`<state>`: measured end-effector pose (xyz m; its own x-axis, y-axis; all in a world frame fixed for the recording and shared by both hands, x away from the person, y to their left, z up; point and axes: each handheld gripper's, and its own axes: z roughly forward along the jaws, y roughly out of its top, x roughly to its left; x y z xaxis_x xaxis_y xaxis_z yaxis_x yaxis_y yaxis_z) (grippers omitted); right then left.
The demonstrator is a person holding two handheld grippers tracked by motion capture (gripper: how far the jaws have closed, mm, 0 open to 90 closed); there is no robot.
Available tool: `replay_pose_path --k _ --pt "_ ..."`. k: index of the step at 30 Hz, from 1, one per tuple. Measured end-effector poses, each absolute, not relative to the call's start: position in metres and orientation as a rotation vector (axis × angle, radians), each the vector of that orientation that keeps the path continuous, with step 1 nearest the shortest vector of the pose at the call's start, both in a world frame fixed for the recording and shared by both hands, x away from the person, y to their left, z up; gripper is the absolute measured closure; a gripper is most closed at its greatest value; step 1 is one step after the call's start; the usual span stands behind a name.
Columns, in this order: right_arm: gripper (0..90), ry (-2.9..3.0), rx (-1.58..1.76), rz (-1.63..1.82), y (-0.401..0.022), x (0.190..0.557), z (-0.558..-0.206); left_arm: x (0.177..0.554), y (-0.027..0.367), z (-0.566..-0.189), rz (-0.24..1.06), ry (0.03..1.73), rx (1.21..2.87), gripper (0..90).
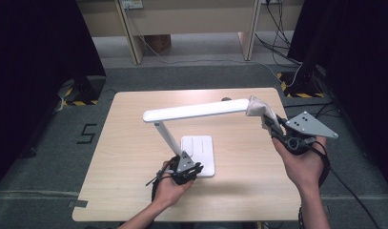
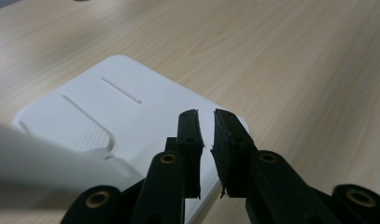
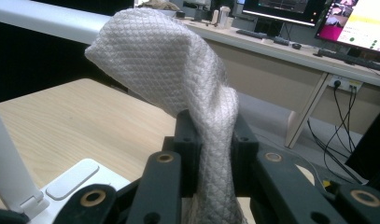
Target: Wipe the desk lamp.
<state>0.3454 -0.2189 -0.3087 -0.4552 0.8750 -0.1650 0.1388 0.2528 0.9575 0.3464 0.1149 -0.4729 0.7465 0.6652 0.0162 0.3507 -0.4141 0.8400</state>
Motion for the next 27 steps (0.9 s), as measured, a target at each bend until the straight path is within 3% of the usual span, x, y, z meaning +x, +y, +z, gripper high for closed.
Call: replay_pose_path --k 10,17,22,27 --pt "77.8 1.782 0.943 1.251 -0.219 0.344 -0.311 0.324 0.169 -0.471 0.482 0.864 1.979 65.6" --pt "77.9 1.795 0.944 1.242 -0.219 0.345 -0.314 0.338 0.175 -0.467 0.521 0.941 1.870 39.4" --pt "77.9 1.799 0.944 1.242 -0.218 0.346 -0.315 0.348 0.165 -0.473 0.526 0.964 1.831 36.3" --pt "77.9 1.805 0.948 1.240 -0.219 0.346 -0.317 0.357 0.163 -0.479 0.529 0.995 1.790 40.4"
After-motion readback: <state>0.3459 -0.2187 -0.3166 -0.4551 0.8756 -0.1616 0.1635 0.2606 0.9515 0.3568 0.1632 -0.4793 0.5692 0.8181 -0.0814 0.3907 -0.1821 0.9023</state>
